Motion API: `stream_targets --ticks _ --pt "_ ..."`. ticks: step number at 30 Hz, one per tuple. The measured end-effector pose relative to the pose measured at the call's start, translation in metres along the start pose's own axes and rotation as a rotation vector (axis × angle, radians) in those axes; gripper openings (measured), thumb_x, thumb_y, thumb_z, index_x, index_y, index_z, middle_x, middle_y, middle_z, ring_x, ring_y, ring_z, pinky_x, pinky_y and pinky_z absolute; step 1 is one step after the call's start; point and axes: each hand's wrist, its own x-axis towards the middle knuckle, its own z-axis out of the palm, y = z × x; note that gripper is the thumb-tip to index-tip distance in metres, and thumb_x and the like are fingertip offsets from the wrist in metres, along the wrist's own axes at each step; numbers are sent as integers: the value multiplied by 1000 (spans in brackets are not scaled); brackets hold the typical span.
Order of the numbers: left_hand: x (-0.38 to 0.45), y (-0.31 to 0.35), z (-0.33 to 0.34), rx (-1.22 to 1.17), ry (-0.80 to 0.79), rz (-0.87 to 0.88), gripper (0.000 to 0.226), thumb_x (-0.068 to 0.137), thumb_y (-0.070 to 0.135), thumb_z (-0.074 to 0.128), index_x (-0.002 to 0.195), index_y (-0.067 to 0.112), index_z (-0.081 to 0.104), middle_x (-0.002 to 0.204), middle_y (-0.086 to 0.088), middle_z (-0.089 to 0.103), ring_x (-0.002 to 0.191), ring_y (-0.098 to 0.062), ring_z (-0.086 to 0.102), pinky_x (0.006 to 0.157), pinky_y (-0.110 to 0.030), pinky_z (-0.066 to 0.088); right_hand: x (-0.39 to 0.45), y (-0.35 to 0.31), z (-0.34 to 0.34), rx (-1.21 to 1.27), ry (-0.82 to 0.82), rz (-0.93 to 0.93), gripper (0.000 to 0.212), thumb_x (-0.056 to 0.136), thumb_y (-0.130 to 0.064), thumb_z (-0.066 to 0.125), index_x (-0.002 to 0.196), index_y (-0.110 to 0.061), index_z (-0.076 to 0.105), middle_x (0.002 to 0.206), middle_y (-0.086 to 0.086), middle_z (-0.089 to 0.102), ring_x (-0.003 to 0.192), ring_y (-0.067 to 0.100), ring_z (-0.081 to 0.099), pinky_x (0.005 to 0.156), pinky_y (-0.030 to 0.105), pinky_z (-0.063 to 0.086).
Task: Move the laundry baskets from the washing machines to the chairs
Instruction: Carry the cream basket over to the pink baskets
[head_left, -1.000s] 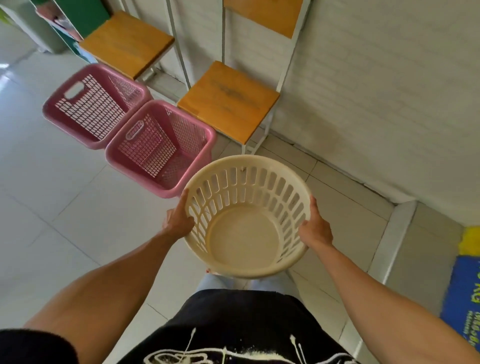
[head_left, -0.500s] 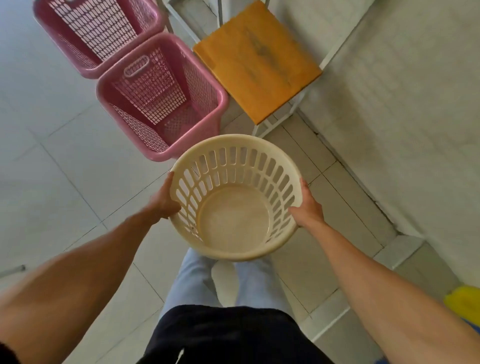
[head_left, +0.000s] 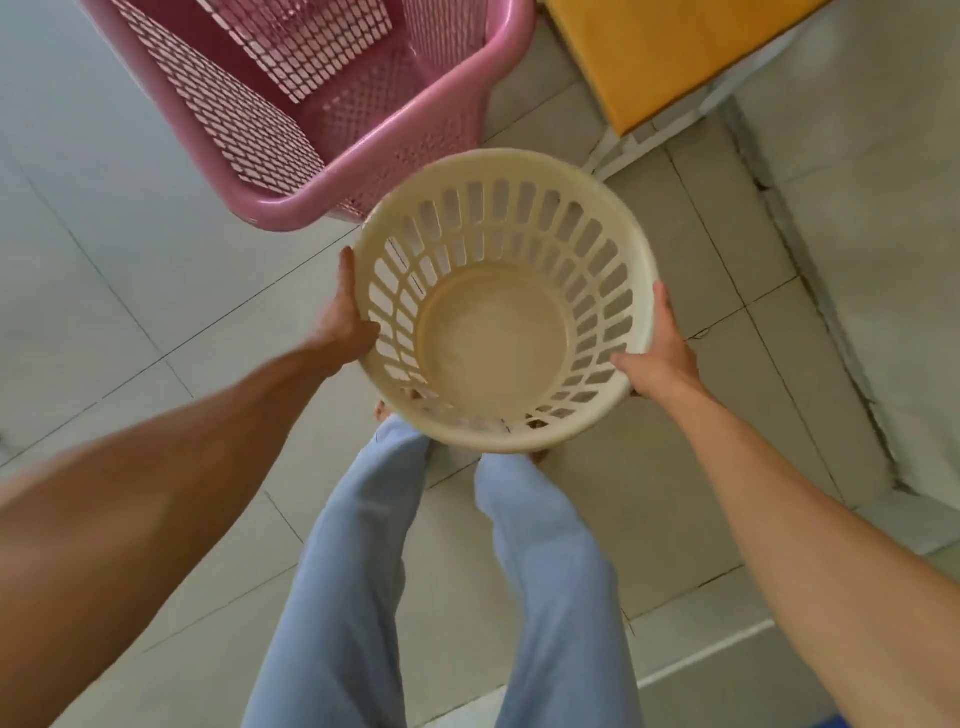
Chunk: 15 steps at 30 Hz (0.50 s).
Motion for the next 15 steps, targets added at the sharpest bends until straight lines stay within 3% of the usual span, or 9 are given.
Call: stream_targets --ticks 2,4,6,8,12,15 --pt "23 0 16 24 34 23 107 84 -1 57 155 37 -14 149 -12 40 124 -35 49 86 -45 50 24 9 12 9 32 -6 103 93 -9 64 152 -64 0 157 -7 43 109 18 50 92 43 58" --pt "41 0 28 63 77 40 102 86 3 54 154 44 -10 133 -13 51 108 -32 55 79 -44 53 43 20 24 12 77 -7 100 95 -9 62 153 -62 0 158 -7 42 109 20 51 90 34 52" --pt "55 1 37 101 100 50 97 88 7 52 153 47 -8 125 -15 56 105 -35 57 79 -45 52 56 28 37 13 119 6 100 96 -9 62 154 -60 -1 155 -4 47 106 21 52 88 29 44" --pt "66 2 44 120 104 69 95 90 10 52 153 46 -8 128 -18 58 109 -39 58 83 -46 51 67 33 47 15 144 33 99 97 -10 62 155 -58 -3 150 1 53 106 23 55 90 32 44" --pt "84 -2 53 178 143 119 98 88 0 52 156 37 -9 113 -18 62 87 -29 58 69 -34 48 79 32 60 -17 195 68 99 98 -11 60 157 -55 -6 133 12 64 101 32 60 96 39 49" --pt "94 -9 54 188 176 154 98 89 -4 52 157 30 -11 112 -19 64 85 -27 60 68 -33 47 84 29 69 -64 184 33 102 98 -13 62 158 -51 -11 130 12 66 112 38 62 98 44 49"
